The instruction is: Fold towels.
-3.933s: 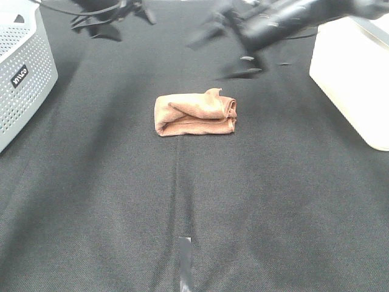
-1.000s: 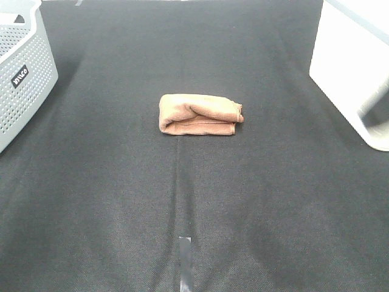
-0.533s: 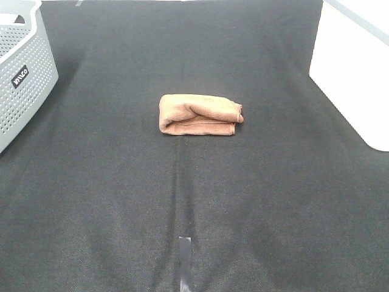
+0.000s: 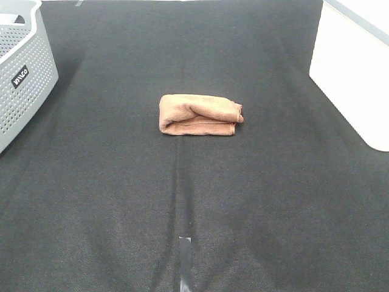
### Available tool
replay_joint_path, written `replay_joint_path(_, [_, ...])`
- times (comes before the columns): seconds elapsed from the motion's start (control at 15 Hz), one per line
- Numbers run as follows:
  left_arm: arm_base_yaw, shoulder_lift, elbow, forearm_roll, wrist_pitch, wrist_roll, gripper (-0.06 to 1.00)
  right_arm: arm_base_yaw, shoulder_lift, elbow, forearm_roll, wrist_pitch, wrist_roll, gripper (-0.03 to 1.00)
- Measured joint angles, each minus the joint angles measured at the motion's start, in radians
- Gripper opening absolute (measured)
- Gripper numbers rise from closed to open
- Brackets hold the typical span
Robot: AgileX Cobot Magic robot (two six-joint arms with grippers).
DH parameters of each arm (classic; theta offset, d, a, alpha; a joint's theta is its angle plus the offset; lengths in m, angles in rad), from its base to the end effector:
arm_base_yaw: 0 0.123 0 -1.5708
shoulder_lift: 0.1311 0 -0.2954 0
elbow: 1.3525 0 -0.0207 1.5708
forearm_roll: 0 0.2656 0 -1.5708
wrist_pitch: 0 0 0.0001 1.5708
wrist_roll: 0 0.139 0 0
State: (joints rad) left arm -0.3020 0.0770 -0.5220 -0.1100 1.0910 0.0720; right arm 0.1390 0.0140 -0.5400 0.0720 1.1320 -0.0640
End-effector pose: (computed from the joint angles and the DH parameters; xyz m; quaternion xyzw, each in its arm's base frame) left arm 0.0406 -0.0268 0.2635 0.1638 0.8579 -0.1101 0.4744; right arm 0.0319 0.0136 0.2667 -0.0907 0.8595 0.0546 0.5001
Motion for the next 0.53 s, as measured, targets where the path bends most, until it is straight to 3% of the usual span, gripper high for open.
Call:
replay_joint_path(0.2, [0.000,-0.001,0.023,-0.009,-0.033,0.013,0.76,0.000,0.000,0.034,0.026,-0.056,-0.022,0.92])
replay_joint_path(0.53, [0.000,-0.001,0.023,-0.027,-0.034,0.042,0.76,0.000,0.000,0.034,0.026,-0.058,-0.027,0.92])
